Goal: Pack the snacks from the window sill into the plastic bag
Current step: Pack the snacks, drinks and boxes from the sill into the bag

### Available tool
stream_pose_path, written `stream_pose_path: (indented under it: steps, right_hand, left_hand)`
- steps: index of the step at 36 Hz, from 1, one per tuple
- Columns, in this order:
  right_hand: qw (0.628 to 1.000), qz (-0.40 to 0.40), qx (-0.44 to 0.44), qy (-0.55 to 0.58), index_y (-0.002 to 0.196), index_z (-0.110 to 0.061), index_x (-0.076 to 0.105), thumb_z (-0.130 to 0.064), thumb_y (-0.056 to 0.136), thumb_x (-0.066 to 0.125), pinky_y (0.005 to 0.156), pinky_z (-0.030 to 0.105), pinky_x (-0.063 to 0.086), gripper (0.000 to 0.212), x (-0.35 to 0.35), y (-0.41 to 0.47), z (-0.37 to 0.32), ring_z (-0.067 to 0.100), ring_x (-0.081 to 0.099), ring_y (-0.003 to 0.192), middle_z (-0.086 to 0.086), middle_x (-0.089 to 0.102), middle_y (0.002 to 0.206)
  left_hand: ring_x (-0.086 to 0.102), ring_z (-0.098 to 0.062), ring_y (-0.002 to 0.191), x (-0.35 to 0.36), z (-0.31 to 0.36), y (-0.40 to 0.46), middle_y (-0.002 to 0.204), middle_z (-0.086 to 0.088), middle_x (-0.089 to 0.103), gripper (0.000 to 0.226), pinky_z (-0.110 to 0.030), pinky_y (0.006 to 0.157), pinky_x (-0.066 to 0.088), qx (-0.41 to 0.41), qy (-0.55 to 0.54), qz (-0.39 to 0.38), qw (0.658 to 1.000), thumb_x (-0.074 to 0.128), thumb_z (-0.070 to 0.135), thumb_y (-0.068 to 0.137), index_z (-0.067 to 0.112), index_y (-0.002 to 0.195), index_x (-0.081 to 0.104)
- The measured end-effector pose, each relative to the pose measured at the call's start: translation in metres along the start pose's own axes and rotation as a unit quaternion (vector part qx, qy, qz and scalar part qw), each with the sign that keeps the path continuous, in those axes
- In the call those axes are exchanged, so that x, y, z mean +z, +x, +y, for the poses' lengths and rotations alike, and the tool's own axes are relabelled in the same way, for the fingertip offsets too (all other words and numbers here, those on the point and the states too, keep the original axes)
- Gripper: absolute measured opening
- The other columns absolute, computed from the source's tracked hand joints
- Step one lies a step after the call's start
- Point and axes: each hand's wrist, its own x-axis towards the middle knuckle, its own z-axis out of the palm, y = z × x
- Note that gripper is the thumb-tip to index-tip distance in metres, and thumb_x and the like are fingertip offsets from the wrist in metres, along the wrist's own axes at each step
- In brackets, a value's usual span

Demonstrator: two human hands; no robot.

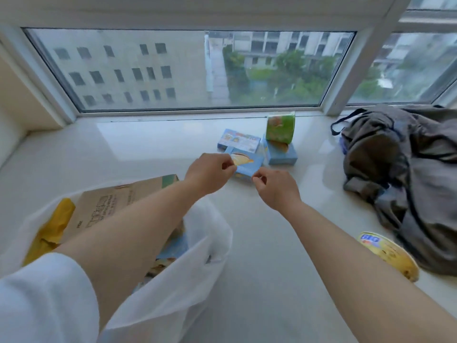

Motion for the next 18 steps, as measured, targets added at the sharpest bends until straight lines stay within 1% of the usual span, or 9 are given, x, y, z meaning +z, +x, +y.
stream_pose_path:
  steps: [4,8,13,15,18]
  right_hand:
    - [0.999,-0.027,0.019,-0.012,0.099,-0.018,0.068,-0.025,0.093,0.047,0.074,0.031,0.043,0.023,-0.012,0.031,0.040,0.027,0.059,0.097,0.006,0.069,0.102]
    - [0.998,-0.032,0.045,-0.007,0.101,-0.017,0.068,-0.024,0.093,0.047,0.077,0.031,0.046,0.024,-0.017,0.072,0.074,0.026,0.059,0.098,0.004,0.069,0.104]
    - [0.995,-0.058,0.085,-0.008,0.101,-0.020,0.066,-0.023,0.092,0.044,0.079,0.033,0.049,0.024,-0.010,0.125,0.108,0.026,0.058,0.098,0.004,0.068,0.104]
    - [0.994,-0.064,0.092,-0.015,0.103,-0.021,0.066,-0.023,0.092,0.045,0.079,0.033,0.048,0.024,-0.004,0.148,0.119,0.027,0.058,0.099,0.004,0.067,0.107]
    - [0.992,-0.061,0.105,-0.020,0.114,-0.020,0.061,-0.022,0.091,0.047,0.084,0.034,0.047,0.027,0.009,0.186,0.133,0.027,0.056,0.104,0.005,0.060,0.116]
  left_hand:
    - [0.062,-0.023,0.084,0.018,0.015,0.048,0.096,-0.001,0.067,0.018,-0.033,0.073,0.051,-0.044,0.011,-0.025,0.999,0.050,0.032,0.090,0.024,0.095,0.066]
    - [0.059,-0.022,0.095,0.035,0.019,0.096,0.106,-0.001,0.065,0.021,-0.029,0.074,0.045,-0.071,0.042,-0.038,0.996,0.048,0.032,0.090,0.027,0.101,0.065]
    - [0.056,-0.018,0.094,0.056,0.009,0.148,0.110,0.003,0.063,0.017,-0.026,0.072,0.040,-0.100,0.067,-0.086,0.989,0.050,0.034,0.088,0.030,0.102,0.060]
    - [0.056,-0.018,0.098,0.064,0.002,0.166,0.115,0.004,0.061,0.023,-0.026,0.073,0.041,-0.102,0.078,-0.114,0.985,0.053,0.034,0.087,0.030,0.110,0.057]
    - [0.053,-0.020,0.109,0.079,-0.011,0.192,0.129,0.002,0.051,0.043,-0.032,0.083,0.046,-0.054,0.158,-0.154,0.974,0.058,0.032,0.087,0.028,0.129,0.048]
